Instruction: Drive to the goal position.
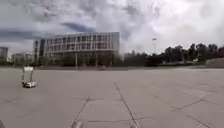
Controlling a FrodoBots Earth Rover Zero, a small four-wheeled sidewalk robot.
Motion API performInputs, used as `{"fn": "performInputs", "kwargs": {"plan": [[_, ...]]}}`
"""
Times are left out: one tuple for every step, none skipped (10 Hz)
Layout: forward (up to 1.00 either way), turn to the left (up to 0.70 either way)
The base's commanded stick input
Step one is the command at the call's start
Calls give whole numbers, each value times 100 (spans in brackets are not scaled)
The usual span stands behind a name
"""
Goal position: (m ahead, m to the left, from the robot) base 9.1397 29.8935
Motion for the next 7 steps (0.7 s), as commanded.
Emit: {"fn": "performInputs", "kwargs": {"plan": [[100,40],[100,40],[100,40],[100,40],[100,40],[100,40],[100,40]]}}
